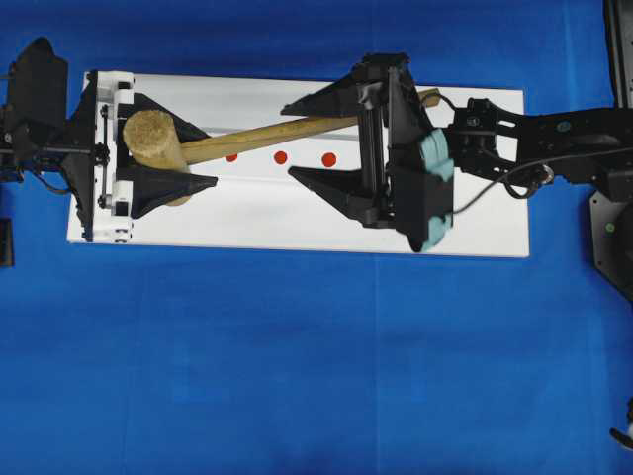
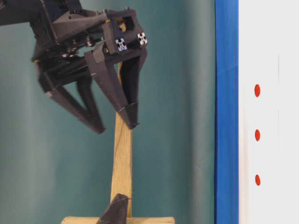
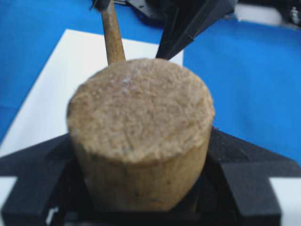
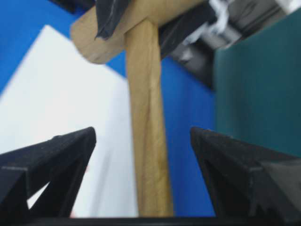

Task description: Hit the mark with a hammer.

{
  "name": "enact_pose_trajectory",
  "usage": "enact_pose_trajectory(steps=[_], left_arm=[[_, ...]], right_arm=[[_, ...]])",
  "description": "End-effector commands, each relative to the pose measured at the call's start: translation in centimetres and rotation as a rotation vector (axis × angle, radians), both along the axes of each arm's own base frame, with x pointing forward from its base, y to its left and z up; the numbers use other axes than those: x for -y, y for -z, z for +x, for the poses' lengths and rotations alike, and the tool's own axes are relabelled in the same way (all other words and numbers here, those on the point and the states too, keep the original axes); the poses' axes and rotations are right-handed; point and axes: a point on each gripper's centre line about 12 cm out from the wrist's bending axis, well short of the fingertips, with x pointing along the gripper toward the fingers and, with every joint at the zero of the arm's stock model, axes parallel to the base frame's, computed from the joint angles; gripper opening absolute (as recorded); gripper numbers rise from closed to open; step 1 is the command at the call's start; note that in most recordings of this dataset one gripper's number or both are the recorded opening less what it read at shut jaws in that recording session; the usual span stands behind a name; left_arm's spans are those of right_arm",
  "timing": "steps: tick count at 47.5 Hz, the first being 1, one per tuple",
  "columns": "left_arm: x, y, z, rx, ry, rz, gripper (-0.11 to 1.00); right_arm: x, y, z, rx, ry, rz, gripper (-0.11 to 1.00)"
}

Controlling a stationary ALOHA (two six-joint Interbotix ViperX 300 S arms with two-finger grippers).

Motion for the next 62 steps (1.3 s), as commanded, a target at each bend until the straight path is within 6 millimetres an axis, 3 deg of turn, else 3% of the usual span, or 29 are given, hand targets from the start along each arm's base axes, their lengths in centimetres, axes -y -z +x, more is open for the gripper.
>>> enact_pose_trajectory(steps=[1,10,35,39,46,51,62], left_arm=[[0.2,-0.9,0.1,0.017,0.022,0.070,0.42],[0.4,-0.7,0.1,0.000,0.044,0.153,0.42],[0.6,-0.9,0.2,0.006,0.051,0.152,0.42],[0.6,-0.9,0.2,0.007,0.052,0.152,0.42],[0.8,-1.1,0.3,0.012,0.058,0.152,0.42],[0.8,-1.1,0.3,0.013,0.058,0.148,0.42],[0.7,-1.1,0.3,0.014,0.054,0.149,0.42]], right_arm=[[-0.1,-1.2,-0.2,0.017,0.018,0.089,0.97],[-0.2,-0.6,-0.4,-0.028,0.041,0.233,0.97],[0.5,-0.3,-0.5,-0.022,0.089,0.328,0.94],[0.6,-0.3,-0.5,-0.024,0.092,0.331,0.79],[0.7,-0.2,-0.6,-0.035,0.095,0.345,0.34],[0.7,-0.2,-0.6,-0.037,0.098,0.358,0.10],[0.7,-0.2,-0.6,-0.034,0.102,0.374,0.06]])
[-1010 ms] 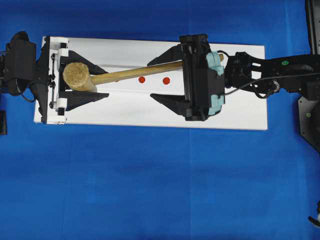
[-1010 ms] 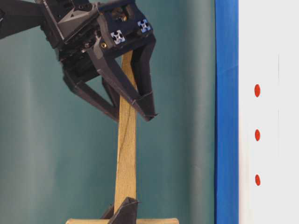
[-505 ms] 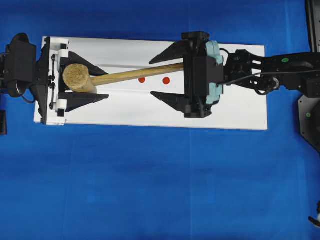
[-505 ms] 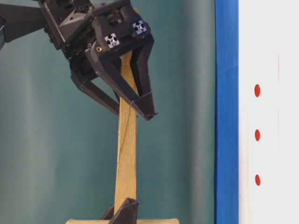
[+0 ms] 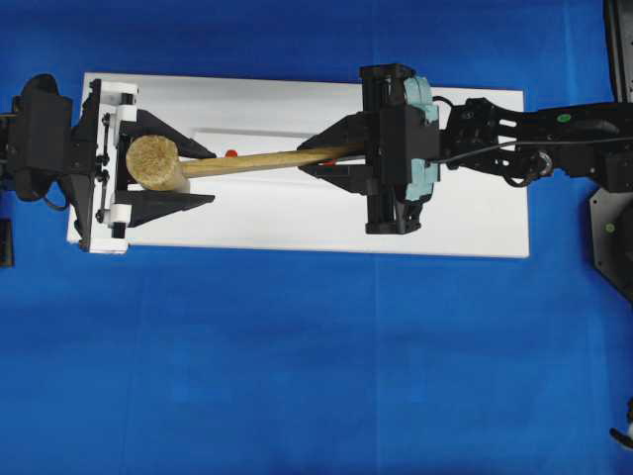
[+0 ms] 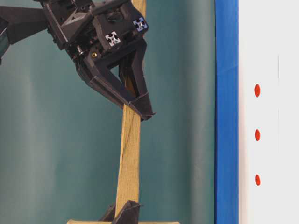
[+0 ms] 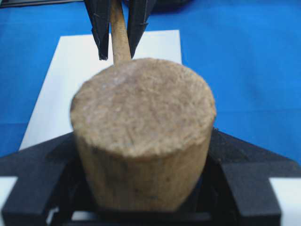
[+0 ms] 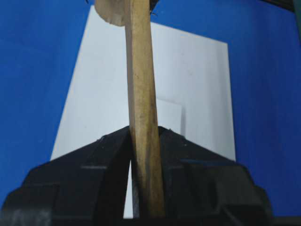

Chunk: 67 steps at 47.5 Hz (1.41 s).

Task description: Hit the mark with a hammer.

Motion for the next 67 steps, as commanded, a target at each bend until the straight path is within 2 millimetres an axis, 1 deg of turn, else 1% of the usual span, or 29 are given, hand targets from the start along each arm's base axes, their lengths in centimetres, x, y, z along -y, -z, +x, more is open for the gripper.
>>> enact_pose_trajectory(steps=[1,23,24,25,28,29,32,34,36,39,46,59,67], left_arm=[[-0.1,-1.4,0.3,0.048,-0.007,-0.008,0.42],[-0.3,-1.4,0.3,0.046,-0.013,-0.008,0.42],[-0.3,-1.4,0.3,0.046,-0.013,-0.008,0.44],[-0.3,-1.4,0.3,0.046,-0.013,-0.008,0.49],[-0.3,-1.3,0.3,0.045,-0.012,-0.005,0.67],[-0.3,-1.3,0.3,0.045,-0.012,-0.004,0.75],[-0.3,-1.2,0.2,0.041,-0.010,0.005,0.88],[-0.3,-1.3,0.1,0.044,-0.009,0.010,0.89],[-0.3,-1.4,-0.1,0.045,-0.009,0.014,0.86],[-0.5,-1.2,-0.8,0.044,-0.016,0.011,0.84],[-0.7,-1.4,-2.8,0.060,-0.029,0.008,0.84],[-0.4,-1.9,-7.8,0.057,-0.029,-0.001,0.84],[-0.2,-2.2,-10.2,0.037,-0.027,-0.004,0.84]], right_arm=[[0.3,-1.6,-0.1,0.048,0.017,0.009,0.06],[0.3,-1.7,-0.1,0.053,0.031,0.041,0.06],[0.3,-1.7,-0.1,0.053,0.031,0.041,0.06],[0.3,-1.6,-0.1,0.052,0.032,0.044,0.06],[0.3,-1.7,-0.1,0.054,0.033,0.046,0.03],[0.3,-1.7,-0.1,0.053,0.034,0.050,0.02],[0.3,-1.6,-0.2,0.052,0.038,0.060,0.02],[0.3,-1.6,-0.3,0.052,0.042,0.071,0.02],[0.3,-1.6,-0.4,0.049,0.043,0.078,0.02],[0.2,-1.5,-0.6,0.045,0.043,0.085,0.02],[0.2,-1.4,-1.3,0.043,0.050,0.103,0.02],[0.1,-1.3,-2.6,0.043,0.064,0.135,0.02],[-0.1,-1.0,-2.9,0.027,0.061,0.155,0.02]])
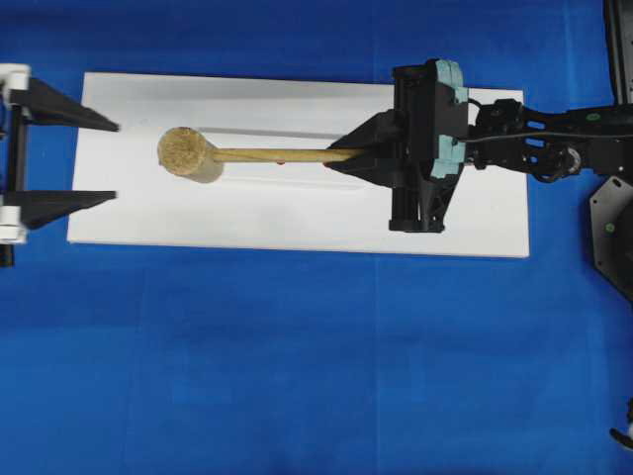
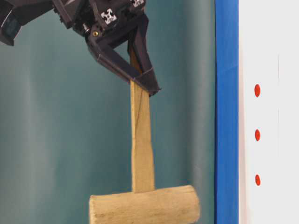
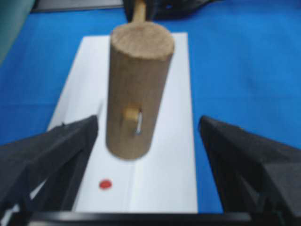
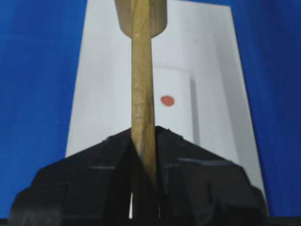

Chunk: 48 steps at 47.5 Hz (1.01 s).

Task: Hit the mark with a hammer.
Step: 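Swing the mallet head down onto the red dots with the right gripper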

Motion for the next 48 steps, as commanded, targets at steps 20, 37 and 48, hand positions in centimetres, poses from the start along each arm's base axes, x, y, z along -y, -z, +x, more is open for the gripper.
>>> enact_pose_trajectory(steps=[20,37,48], left_arm=[[0.1,-0.4,-2.2,-0.006,-0.002,-0.004,0.84],[0.1,-0.3,-2.2,-0.007,-0.002,-0.004,0.84],[0.1,-0.3,-2.2,-0.007,-0.002,-0.005,0.84]], right_arm=[[-0.1,-1.4,-0.2,0.039,0.005,0.016,0.02],[2.8,-1.7,-0.5,0.084,0.110,-0.018,0.02],[3.4,-1.3,-0.4,0.073,0.126,-0.020,0.02]])
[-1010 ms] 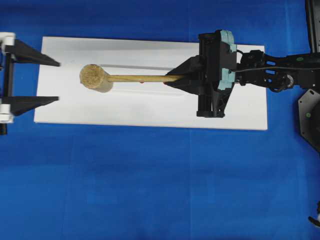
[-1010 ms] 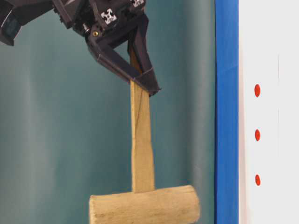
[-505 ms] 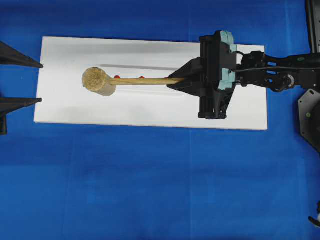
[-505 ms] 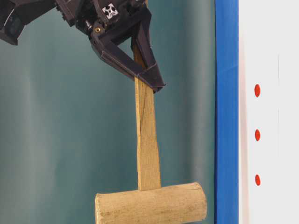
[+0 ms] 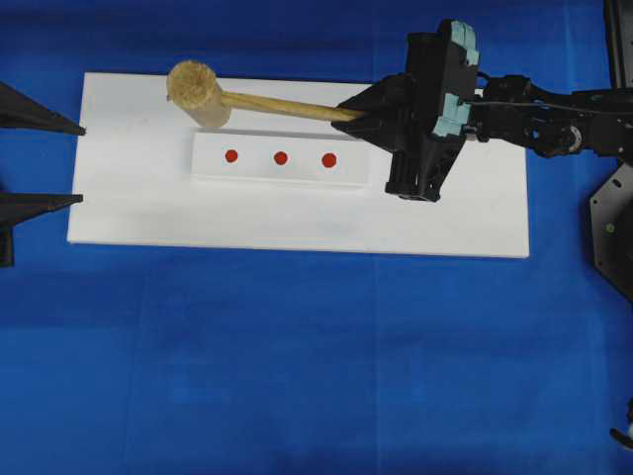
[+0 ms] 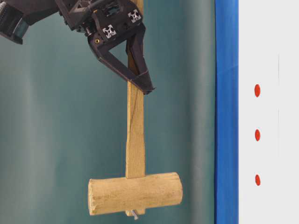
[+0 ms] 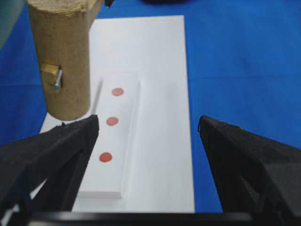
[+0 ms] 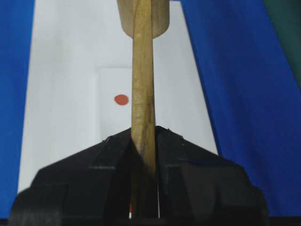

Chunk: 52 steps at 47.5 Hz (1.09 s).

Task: Hit the mark with a hammer.
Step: 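Swing the mallet head down onto the red dots with the right gripper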

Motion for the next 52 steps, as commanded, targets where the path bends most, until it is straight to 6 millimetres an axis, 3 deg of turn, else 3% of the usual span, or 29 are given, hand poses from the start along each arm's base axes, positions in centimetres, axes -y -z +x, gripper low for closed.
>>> enact_pose_trajectory(steps=[1,11,17,28,32,43,52], left_arm=[[-0.1,-0.4,0.2,0.009,-0.004,-0.004,0.84],[-0.1,-0.4,0.2,0.009,-0.005,-0.004,0.84],[-0.1,-0.3,0.1,0.008,-0.005,-0.004,0.84],[-0.2,-0.3,0.2,0.006,-0.010,-0.004,0.84],[-0.3,-0.3,0.2,0.008,-0.016,-0.004,0.84],[-0.4,-0.3,0.2,0.005,-0.021,-0.007,0.84],[-0.4,-0.2,0.2,0.005,-0.021,-0.007,0.84]], right_arm=[[0.2,-1.1,0.1,0.038,0.012,-0.011,0.02],[0.3,-1.0,0.1,0.036,0.015,-0.008,0.02],[0.2,0.1,0.2,0.004,0.011,0.004,0.02],[-0.2,7.8,0.8,-0.219,0.019,0.114,0.02],[-0.2,9.6,0.7,-0.264,0.032,0.134,0.02],[0.1,8.5,0.6,-0.222,0.044,0.109,0.02],[0.0,5.4,0.3,-0.136,0.037,0.090,0.02]])
